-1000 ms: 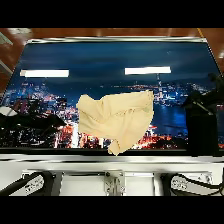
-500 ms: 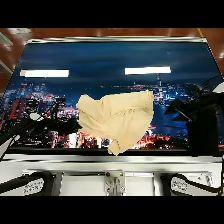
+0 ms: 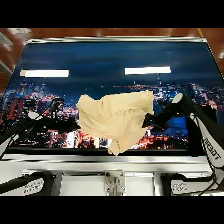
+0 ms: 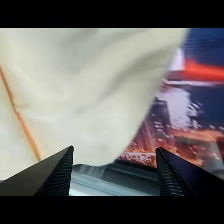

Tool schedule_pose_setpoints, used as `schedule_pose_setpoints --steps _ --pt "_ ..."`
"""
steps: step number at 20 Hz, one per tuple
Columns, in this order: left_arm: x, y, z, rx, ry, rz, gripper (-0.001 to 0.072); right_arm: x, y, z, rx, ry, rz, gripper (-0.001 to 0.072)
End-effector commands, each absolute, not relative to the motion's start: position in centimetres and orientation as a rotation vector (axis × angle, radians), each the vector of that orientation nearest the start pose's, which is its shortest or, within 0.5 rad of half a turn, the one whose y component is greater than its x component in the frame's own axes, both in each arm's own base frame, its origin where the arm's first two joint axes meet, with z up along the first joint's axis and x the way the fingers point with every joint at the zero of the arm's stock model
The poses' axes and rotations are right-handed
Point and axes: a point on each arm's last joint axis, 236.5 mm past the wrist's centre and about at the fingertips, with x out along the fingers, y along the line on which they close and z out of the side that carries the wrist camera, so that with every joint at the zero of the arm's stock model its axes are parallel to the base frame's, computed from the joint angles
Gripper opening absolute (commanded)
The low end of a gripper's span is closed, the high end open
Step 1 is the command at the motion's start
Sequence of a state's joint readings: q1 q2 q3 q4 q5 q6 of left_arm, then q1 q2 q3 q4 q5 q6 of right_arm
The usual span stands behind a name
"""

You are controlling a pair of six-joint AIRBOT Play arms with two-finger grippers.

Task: Fold the shirts.

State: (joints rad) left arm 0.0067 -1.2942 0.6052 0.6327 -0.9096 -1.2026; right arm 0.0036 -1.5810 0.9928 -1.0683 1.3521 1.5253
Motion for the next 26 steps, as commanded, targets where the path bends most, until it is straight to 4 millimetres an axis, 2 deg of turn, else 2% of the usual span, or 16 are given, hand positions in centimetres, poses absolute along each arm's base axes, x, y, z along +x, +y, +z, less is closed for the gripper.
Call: schedule_pose_setpoints --steps 1,4,5,6,7,9,10,12,13,15,17,19,20,22,24,26 --pt "29.9 -14.8 -7.8 -0.715 1.339 -0.396 0.0038 26.0 14.2 -12.8 0.501 1.96 0.322 0.0637" --pt "30.2 -14.8 -6.5 -0.702 1.3 -0.408 0.0038 26.4 16.7 -12.8 0.589 1.954 0.366 0.0624" --pt "30.2 -14.8 -6.2 -0.699 1.289 -0.412 0.0038 26.2 16.9 -12.9 0.567 1.957 0.37 0.0482" --pt "30.3 -14.8 -5.7 -0.694 1.275 -0.416 0.0037 26.0 17.1 -12.9 0.553 1.961 0.375 0.0244" --pt "30.5 -14.7 -5.2 -0.684 1.259 -0.421 0.0037 26.0 17.4 -12.6 0.56 1.958 0.389 0.0073" --pt "31.4 -14.1 -3.1 -0.594 1.207 -0.444 0.0036 27.2 17.8 -10.2 0.505 1.867 0.497 0.0063" --pt "32.2 -13.7 -0.8 -0.532 1.159 -0.465 0.0036 29.0 17.4 -7.8 0.45 1.768 0.522 0.0063" --pt "34.1 -12.9 6.8 -0.395 0.998 -0.495 0.0035 33.6 16.2 0.4 0.292 1.469 0.576 0.0063" --pt "34.7 -12.8 12.1 -0.33 0.879 -0.519 0.0036 35.6 15.9 7.0 0.199 1.257 0.624 0.0063" --pt "33.6 -13.1 25.9 -0.206 0.567 -0.575 0.0037 37.0 14.5 21.5 0.052 0.829 0.617 0.0064" --pt "28.8 -13.0 39.4 -0.105 0.226 -0.583 0.0037 34.2 11.4 37.1 -0.067 0.375 0.475 0.0064" --pt "22.4 -13.0 48.7 -0.063 -0.023 -0.586 0.0038 28.0 9.4 47.7 -0.065 0.068 0.39 0.0064" --pt "19.5 -13.1 51.6 -0.072 -0.099 -0.591 0.0038 25.1 8.9 50.6 -0.047 -0.02 0.373 0.0063" --pt "15.4 -13.2 54.7 -0.107 -0.18 -0.606 0.0037 20.8 8.4 53.2 0.003 -0.099 0.369 0.0064" --pt "13.6 -13.2 55.4 -0.131 -0.202 -0.61 0.0037 18.9 8.4 53.0 0.044 -0.085 0.375 0.0063" --pt "14.4 -12.5 54.1 -0.121 -0.149 -0.569 0.0038 19.0 7.8 50.8 0.047 0.009 0.349 0.0064"
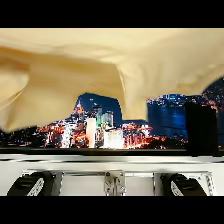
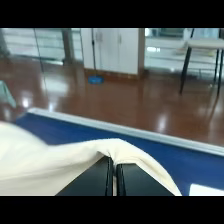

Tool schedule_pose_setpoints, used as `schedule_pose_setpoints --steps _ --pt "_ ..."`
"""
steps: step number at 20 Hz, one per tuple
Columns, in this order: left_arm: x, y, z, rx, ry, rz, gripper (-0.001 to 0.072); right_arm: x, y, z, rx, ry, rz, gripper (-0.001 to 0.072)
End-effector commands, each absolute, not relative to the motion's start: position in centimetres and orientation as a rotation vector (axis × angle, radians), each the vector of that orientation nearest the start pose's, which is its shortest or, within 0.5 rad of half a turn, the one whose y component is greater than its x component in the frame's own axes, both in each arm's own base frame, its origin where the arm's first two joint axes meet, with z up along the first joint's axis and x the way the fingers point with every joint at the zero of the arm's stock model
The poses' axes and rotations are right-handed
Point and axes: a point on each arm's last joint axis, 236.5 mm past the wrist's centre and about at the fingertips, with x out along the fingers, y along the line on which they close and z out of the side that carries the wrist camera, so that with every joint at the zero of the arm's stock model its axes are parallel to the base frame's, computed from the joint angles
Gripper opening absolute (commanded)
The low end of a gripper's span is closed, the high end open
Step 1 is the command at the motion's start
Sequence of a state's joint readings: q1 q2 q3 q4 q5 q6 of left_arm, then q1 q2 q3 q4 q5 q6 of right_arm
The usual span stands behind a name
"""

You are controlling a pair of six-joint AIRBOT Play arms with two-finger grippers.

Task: Fold the shirts.

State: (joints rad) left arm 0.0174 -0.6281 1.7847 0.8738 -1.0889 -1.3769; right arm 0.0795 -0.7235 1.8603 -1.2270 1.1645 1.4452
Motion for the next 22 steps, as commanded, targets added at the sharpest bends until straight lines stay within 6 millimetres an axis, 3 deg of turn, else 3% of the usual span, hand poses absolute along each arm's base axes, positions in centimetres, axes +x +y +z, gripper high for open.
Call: schedule_pose_setpoints --steps 1,3,5,7,10,13,16,18,22 --pt "15.4 -11.8 53.2 -0.114 -0.108 -0.529 0.0037 19.7 7.4 49.4 0.048 0.071 0.325 0.0064" --pt "18.3 -10.2 50.3 -0.095 0.005 -0.443 0.0037 21.6 6.5 46.0 0.048 0.219 0.276 0.0064" --pt "22.0 -9.3 46.0 -0.083 0.164 -0.399 0.0037 24.4 6.0 41.7 0.031 0.404 0.243 0.0063" --pt "26.1 -9.0 40.3 -0.098 0.358 -0.385 0.0037 27.7 5.7 36.7 0.018 0.615 0.222 0.0064" --pt "31.9 -8.9 29.9 -0.142 0.647 -0.379 0.0037 33.7 5.2 28.9 0.002 0.887 0.181 0.0064" --pt "35.9 -8.7 19.1 -0.197 0.91 -0.362 0.0038 40.9 4.4 20.6 -0.023 1.069 0.123 0.0064" --pt "39.5 -8.4 11.4 -0.254 1.047 -0.323 0.0038 47.2 4.7 13.4 -0.024 1.123 0.106 0.0064" --pt "42.3 -8.5 8.0 -0.302 1.073 -0.303 0.0038 51.2 5.1 10.7 0.019 1.069 0.09 0.0064" --pt "47.7 -10.2 4.5 -0.5 1.009 -0.29 0.0038 57.8 6.2 10.7 0.234 0.852 0.033 0.0064"
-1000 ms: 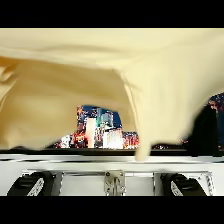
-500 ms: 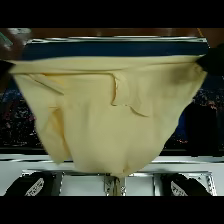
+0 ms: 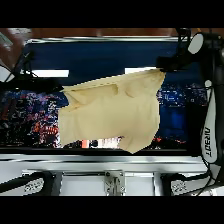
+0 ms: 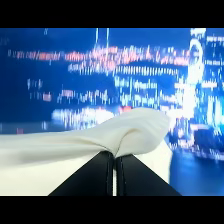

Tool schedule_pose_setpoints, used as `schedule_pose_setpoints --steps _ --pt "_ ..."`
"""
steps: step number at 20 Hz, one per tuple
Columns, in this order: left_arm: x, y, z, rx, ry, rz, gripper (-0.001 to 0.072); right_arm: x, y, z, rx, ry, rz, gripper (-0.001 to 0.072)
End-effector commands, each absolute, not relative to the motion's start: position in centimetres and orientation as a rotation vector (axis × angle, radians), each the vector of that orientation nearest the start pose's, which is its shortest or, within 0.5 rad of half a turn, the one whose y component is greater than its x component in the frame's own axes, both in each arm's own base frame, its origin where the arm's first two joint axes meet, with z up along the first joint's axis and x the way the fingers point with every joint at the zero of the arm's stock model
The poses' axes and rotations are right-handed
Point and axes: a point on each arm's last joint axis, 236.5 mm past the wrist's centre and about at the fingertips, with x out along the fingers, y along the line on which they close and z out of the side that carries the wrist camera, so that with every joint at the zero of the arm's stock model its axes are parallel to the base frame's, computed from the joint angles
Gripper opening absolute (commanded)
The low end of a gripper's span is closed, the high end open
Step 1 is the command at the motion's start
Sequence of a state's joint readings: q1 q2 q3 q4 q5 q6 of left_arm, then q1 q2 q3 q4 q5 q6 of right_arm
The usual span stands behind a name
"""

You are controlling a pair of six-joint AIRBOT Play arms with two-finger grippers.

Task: Fold the shirts.

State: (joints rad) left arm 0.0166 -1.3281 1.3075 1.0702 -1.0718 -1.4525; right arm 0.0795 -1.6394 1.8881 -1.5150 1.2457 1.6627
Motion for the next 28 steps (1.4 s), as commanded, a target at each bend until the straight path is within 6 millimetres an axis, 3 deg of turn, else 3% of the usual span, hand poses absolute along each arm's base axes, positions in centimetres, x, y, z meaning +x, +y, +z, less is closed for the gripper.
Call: schedule_pose_setpoints --steps 1,3,6,7,8,9,10,12,14,15,16,17,19,20,22,25,28 --pt "48.5 -10.8 3.4 -0.543 1.008 -0.287 0.0038 58.8 6.8 10.4 0.28 0.827 0.04 0.0064" --pt "48.8 -11.9 0.6 -0.582 1.062 -0.291 0.0039 59.4 8.1 8.1 0.346 0.861 0.066 0.0064" --pt "46.5 -13.7 -2.5 -0.608 1.215 -0.335 0.0041 57.8 11.1 3.5 0.465 1.03 0.126 0.0066" --pt "45.7 -13.6 -2.6 -0.611 1.249 -0.345 0.0118 57.5 12.0 3.1 0.502 1.053 0.151 0.01" --pt "44.9 -13.1 -2.2 -0.619 1.286 -0.359 0.0361 57.5 12.6 3.7 0.524 1.048 0.177 0.0254" --pt "43.9 -12.0 -1.3 -0.631 1.333 -0.38 0.0611 57.4 12.7 4.9 0.533 1.03 0.205 0.0549" --pt "43.0 -10.6 0.0 -0.644 1.377 -0.401 0.0642 57.0 12.2 6.9 0.51 1.0 0.24 0.069" --pt "40.4 -6.5 3.6 -0.66 1.427 -0.434 0.063 55.1 8.5 10.7 0.392 0.97 0.242 0.0689" --pt "37.7 -1.8 6.0 -0.632 1.417 -0.365 0.0506 50.7 1.2 11.9 0.233 1.065 0.102 0.0675" --pt "35.9 0.8 6.3 -0.602 1.416 -0.291 0.0506 47.3 -3.0 11.7 0.176 1.171 -0.003 0.058" --pt "33.7 2.9 5.9 -0.587 1.428 -0.206 0.0509 44.3 -5.9 11.4 0.143 1.267 -0.053 0.0569" --pt "31.3 4.0 4.8 -0.589 1.46 -0.147 0.0536 41.7 -7.5 10.8 0.159 1.359 -0.053 0.0571" --pt "25.8 3.1 0.9 -0.654 1.563 -0.136 0.0556 38.4 -8.0 9.2 0.3 1.482 0.001 0.0575" --pt "23.4 2.1 -1.8 -0.688 1.605 -0.143 0.0557 37.5 -7.4 8.5 0.383 1.514 0.048 0.0635" --pt "20.9 0.1 -6.3 -0.774 1.623 -0.11 0.0558 36.4 -5.1 6.9 0.523 1.567 0.154 0.0673" --pt "22.0 -2.8 -9.2 -0.925 1.509 -0.119 0.0558 36.1 -2.3 4.3 0.587 1.608 0.219 0.0673" --pt "22.4 -3.7 -10.4 -0.938 1.504 -0.117 0.0556 37.2 -0.8 2.6 0.568 1.582 0.217 0.0673"
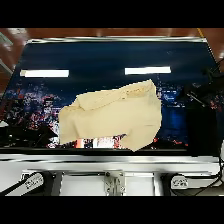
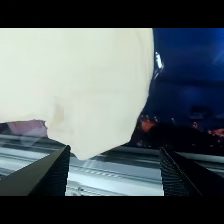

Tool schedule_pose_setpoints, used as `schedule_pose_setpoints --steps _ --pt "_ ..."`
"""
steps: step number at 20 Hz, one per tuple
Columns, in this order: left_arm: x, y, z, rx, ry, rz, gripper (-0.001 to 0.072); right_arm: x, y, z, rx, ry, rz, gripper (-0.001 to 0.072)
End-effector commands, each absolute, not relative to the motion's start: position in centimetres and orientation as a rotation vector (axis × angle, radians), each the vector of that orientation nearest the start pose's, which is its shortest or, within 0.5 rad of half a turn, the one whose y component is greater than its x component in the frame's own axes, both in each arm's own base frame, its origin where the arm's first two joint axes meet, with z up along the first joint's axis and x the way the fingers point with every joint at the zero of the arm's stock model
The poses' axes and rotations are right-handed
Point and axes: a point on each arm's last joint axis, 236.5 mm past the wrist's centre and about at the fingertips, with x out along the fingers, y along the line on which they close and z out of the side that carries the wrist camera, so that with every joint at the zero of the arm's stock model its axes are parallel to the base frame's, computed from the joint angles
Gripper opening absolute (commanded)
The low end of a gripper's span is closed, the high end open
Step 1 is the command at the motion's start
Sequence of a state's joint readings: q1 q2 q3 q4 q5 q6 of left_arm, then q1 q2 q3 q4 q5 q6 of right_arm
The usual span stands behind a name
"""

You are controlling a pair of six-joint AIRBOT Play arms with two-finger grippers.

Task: Fold the shirts.

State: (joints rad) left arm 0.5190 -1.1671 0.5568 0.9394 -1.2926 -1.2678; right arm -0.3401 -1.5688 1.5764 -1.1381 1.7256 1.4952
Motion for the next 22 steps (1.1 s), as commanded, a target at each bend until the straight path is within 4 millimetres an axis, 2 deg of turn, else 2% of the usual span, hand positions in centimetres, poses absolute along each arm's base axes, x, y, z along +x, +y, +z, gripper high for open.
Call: schedule_pose_setpoints --steps 1,3,8,12,16,17,18,20,21,22 --pt "22.4 -3.7 -10.8 -0.926 1.511 -0.112 0.0555 37.7 -0.5 2.2 0.554 1.568 0.211 0.0673" --pt "22.7 -3.5 -11.4 -0.924 1.509 -0.095 0.0556 38.4 0.0 1.8 0.522 1.55 0.206 0.0673" --pt "22.8 -1.8 -11.6 -0.836 1.51 -0.087 0.0554 38.0 -0.1 1.5 0.511 1.572 0.19 0.0673" --pt "22.7 -3.8 -12.6 -0.835 1.562 -0.131 0.0554 38.1 -0.1 1.5 0.513 1.568 0.186 0.0672" --pt "24.3 -6.1 -13.4 -0.905 1.544 -0.145 0.0545 38.1 -0.1 1.5 0.515 1.57 0.183 0.0673" --pt "24.2 -6.2 -13.8 -0.912 1.557 -0.136 0.0494 38.0 -0.4 1.4 0.504 1.574 0.171 0.0673" --pt "24.1 -6.3 -14.0 -0.925 1.569 -0.126 0.0408 37.7 -1.1 1.0 0.482 1.589 0.145 0.0673" --pt "23.9 -6.4 -14.2 -0.944 1.584 -0.11 0.0352 36.3 -1.7 0.0 0.457 1.646 0.116 0.0673" --pt "23.8 -6.4 -14.2 -0.949 1.587 -0.11 0.0204 35.4 -1.7 -0.9 0.458 1.683 0.11 0.0673" --pt "23.7 -6.6 -14.0 -0.941 1.591 -0.129 0.0091 34.5 -1.5 -1.8 0.466 1.715 0.114 0.0673"
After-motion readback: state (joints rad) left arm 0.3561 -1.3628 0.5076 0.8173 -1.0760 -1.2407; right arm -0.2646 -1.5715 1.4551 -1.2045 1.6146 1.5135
